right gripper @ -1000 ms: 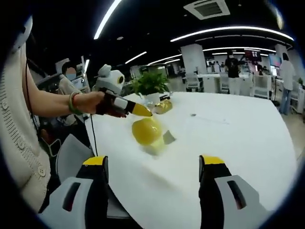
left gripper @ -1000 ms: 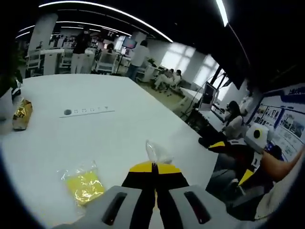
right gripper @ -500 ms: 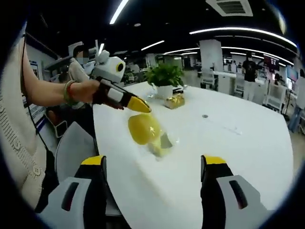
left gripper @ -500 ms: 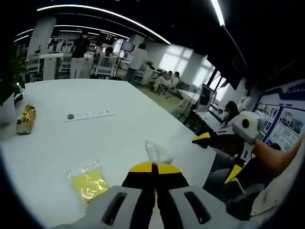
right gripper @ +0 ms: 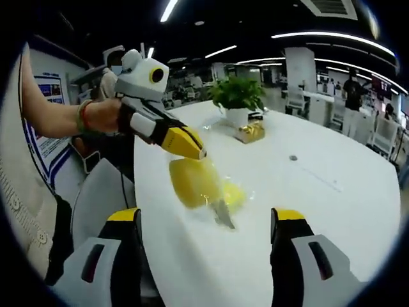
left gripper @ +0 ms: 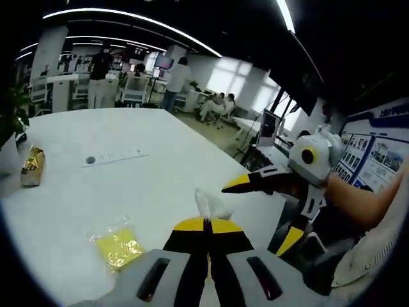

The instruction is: Compare the silicone blocks by pressing each to a similar depth, holding the contact briefly, and releasing to observe deformation and rebound differences across the visible hardness samples.

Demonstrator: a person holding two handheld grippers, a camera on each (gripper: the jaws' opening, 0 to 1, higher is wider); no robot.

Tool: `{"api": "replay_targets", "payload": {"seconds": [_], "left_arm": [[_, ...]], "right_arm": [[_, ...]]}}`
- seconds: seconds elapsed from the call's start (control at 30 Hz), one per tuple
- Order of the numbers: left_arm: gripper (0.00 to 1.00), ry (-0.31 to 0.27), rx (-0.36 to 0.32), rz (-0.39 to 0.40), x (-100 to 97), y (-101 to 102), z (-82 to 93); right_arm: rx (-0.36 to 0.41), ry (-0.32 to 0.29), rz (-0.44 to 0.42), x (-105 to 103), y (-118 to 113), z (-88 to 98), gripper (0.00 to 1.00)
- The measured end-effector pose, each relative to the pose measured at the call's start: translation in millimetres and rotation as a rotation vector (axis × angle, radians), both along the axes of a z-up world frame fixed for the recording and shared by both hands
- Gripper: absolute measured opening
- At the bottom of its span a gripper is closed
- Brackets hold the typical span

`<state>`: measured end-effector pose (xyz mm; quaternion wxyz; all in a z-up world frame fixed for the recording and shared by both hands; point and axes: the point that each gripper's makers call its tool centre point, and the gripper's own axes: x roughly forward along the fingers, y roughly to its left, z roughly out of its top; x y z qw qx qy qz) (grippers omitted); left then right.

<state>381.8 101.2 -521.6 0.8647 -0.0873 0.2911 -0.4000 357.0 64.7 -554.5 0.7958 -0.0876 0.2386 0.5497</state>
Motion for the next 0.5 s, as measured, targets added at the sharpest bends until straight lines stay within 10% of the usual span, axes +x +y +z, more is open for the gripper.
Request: {"api": "replay_targets", "payload": {"seconds": [0.5], "left_arm": [[0.0,0.0,0.014,-0.069,-6.2,-16.0,3.2]], "right_arm": [[-0.068,0.02,0.089,3.7,38.0,-15.1,0.74]]}}
